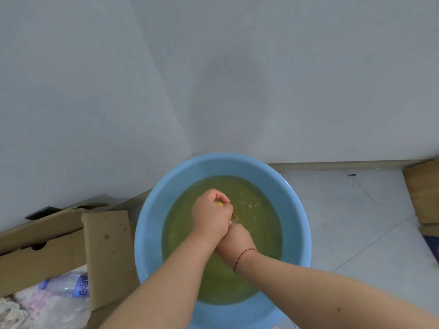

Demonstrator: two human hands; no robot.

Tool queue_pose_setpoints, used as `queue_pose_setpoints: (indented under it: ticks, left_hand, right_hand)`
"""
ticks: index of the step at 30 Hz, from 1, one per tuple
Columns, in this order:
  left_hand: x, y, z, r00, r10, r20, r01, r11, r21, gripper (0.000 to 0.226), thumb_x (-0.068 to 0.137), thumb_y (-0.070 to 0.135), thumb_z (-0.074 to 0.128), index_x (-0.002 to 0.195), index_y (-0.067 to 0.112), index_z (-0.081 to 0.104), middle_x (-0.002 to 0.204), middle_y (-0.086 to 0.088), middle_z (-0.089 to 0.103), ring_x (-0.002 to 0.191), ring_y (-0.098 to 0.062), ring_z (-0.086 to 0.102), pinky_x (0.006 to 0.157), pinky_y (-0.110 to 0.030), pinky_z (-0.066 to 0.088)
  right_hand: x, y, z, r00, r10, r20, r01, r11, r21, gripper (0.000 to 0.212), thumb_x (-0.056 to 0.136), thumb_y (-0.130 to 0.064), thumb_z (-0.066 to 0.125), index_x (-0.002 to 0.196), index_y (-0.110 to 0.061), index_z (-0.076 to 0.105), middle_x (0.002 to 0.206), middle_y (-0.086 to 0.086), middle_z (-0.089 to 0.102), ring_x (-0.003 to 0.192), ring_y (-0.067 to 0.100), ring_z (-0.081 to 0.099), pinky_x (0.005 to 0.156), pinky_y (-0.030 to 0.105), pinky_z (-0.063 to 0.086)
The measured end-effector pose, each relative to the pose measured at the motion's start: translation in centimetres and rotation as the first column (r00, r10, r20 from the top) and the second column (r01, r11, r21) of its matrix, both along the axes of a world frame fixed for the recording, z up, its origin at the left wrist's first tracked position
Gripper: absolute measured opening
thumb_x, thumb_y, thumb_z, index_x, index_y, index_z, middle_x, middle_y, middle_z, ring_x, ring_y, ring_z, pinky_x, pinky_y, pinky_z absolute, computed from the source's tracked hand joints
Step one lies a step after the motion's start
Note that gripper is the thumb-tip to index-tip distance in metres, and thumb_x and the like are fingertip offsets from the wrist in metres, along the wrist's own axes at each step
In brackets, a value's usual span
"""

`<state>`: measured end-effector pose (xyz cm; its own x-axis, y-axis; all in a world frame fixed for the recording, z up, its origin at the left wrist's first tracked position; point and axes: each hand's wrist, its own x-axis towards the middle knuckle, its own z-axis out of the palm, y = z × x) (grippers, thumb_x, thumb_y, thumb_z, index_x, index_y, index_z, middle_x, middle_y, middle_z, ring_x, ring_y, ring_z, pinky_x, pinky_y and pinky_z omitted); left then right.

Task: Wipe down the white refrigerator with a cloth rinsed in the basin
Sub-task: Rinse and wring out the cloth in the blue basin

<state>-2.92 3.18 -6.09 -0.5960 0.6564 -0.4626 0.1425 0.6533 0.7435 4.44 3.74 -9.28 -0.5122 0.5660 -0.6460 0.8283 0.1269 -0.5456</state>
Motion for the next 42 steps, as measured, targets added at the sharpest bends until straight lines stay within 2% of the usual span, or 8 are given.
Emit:
queue_pose_setpoints:
  ticks: [8,14,19,24,30,33,38,42]
  left_hand:
    - [1.4,-0.2,-3.1,0.959,0.271,0.082,-0.257,0.954,-0.153,0.015,0.081,0.002,0.052,0.084,0.013,0.063,0.077,-0.012,0.071,0.050,-0.014,0.061,0.049,-0.022,0.044]
    - [1.8,-0.5,-4.2,0.941,0.325,0.091,-0.303,0.933,-0.193,0.014,0.082,0.005,0.053,0.085,0.014,0.063,0.073,-0.010,0.072,0.047,-0.014,0.062,0.056,-0.027,0.050]
    - [1.8,-0.7,-3.4,0.919,0.333,0.213,-0.300,0.938,-0.171,0.016,0.083,0.002,0.056,0.088,0.015,0.065,0.061,-0.004,0.067,0.056,-0.018,0.064,0.069,-0.035,0.057]
    - [1.4,-1.8,-1.6,0.685,0.445,0.576,-0.420,0.888,-0.186,0.028,0.082,0.013,0.073,0.106,0.018,0.060,0.104,-0.013,0.065,0.085,-0.029,0.063,0.068,-0.037,0.052]
    - [0.4,-2.8,2.3,0.598,0.324,0.733,-0.359,0.926,-0.116,0.023,0.092,0.020,0.066,0.111,0.009,0.059,0.099,-0.015,0.071,0.078,-0.026,0.068,0.069,-0.038,0.058]
    - [-0.6,-3.2,4.4,0.599,0.233,0.766,-0.342,0.940,-0.018,0.020,0.096,0.019,0.059,0.113,0.009,0.059,0.103,-0.018,0.072,0.091,-0.031,0.071,0.071,-0.042,0.059]
    - [-1.0,-3.6,7.7,0.713,0.084,0.696,-0.243,0.961,0.133,0.030,0.091,0.013,0.066,0.119,0.011,0.055,0.109,-0.016,0.071,0.095,-0.030,0.072,0.074,-0.043,0.058]
    - [-0.6,-4.0,10.3,0.855,-0.027,0.518,-0.084,0.978,0.191,0.044,0.081,-0.002,0.068,0.118,0.016,0.053,0.109,-0.011,0.067,0.098,-0.027,0.069,0.085,-0.047,0.058]
  right_hand:
    - [0.8,-1.0,-3.9,0.990,-0.051,0.131,0.046,0.998,0.038,0.035,0.091,-0.018,0.040,0.120,-0.005,0.051,0.107,0.005,0.061,0.071,0.017,0.050,0.064,0.024,0.038]
    - [1.2,-1.5,-4.0,0.988,-0.045,0.150,0.040,0.999,0.034,0.032,0.089,-0.013,0.038,0.117,-0.008,0.051,0.070,-0.011,0.032,0.053,0.004,0.037,0.043,0.021,0.027]
    - [1.9,-1.6,-2.0,0.979,-0.169,0.111,0.172,0.985,-0.017,0.031,0.088,-0.024,0.047,0.118,-0.016,0.044,0.077,-0.004,0.054,0.065,0.015,0.056,0.051,0.024,0.041]
    - [3.4,-0.6,0.5,0.975,-0.214,0.065,0.205,0.972,0.117,0.038,0.081,-0.033,0.063,0.105,-0.022,0.035,0.078,-0.006,0.058,0.069,0.017,0.062,0.055,0.030,0.050]
    - [4.6,1.1,4.1,0.925,-0.324,-0.196,0.331,0.943,0.004,0.032,0.079,-0.030,0.069,0.103,-0.022,0.049,0.091,-0.003,0.058,0.073,0.007,0.057,0.055,0.015,0.043]
    - [5.1,2.2,6.6,0.879,-0.371,-0.299,0.366,0.928,-0.076,0.017,0.091,-0.037,0.059,0.100,-0.022,0.062,0.090,0.002,0.064,0.076,0.013,0.062,0.071,0.027,0.054]
    - [6.4,2.9,10.0,0.887,-0.353,-0.296,0.339,0.936,-0.100,0.048,0.100,-0.043,0.038,0.086,-0.002,0.058,0.059,0.008,0.063,0.053,0.021,0.060,0.073,0.040,0.058]
    - [6.8,2.1,13.3,0.904,-0.269,-0.331,0.317,0.943,0.100,0.033,0.102,-0.039,0.036,0.110,-0.026,0.066,0.096,-0.004,0.069,0.092,0.017,0.065,0.081,0.026,0.047]
